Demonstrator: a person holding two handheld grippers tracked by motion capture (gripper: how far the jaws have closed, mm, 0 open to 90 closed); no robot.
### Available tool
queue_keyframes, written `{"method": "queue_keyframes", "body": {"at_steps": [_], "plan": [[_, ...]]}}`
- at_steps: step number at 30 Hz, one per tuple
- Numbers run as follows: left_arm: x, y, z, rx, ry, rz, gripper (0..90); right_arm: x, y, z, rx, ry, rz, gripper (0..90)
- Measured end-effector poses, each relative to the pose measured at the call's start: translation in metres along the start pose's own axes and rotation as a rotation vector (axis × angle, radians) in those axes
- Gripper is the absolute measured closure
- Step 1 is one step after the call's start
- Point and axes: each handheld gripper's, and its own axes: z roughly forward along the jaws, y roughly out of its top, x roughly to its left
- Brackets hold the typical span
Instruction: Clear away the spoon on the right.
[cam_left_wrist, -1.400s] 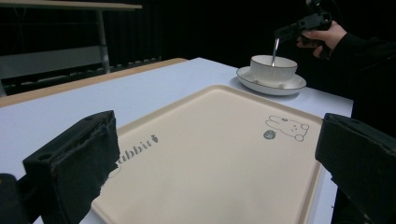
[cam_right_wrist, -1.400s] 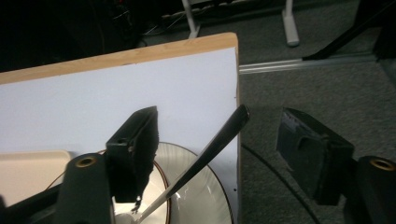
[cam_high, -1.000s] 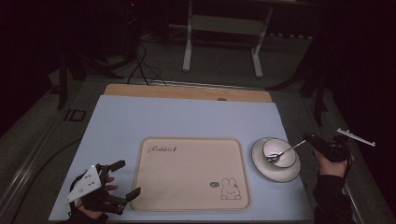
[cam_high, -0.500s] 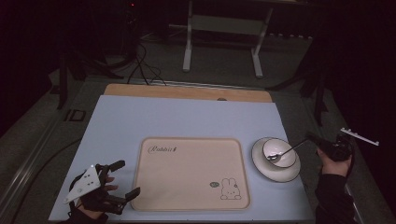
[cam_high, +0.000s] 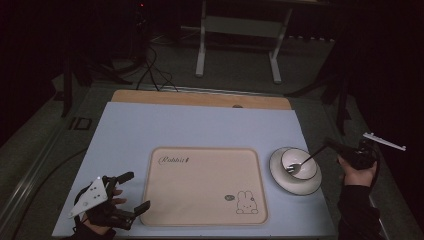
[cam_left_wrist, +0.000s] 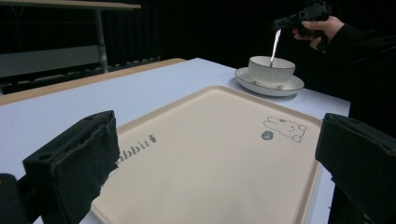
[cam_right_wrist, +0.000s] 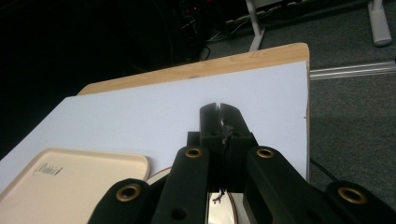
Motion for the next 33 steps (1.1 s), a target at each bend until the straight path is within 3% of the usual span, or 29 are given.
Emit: {"method": "queue_keyframes", "body": {"at_steps": [16,33], "plan": [[0.0,0.0,0.0,-0.002,-0.003,-0.006,0.0,0.014,0.014,-0.003,0.032,-0.003,-0.08,89.6],[0.0,0.0,0.0,-0.001,-0.004,-0.003,0.0,0.041,0.039,-0.01,0.062,0.012,-0.203,89.6]]}}
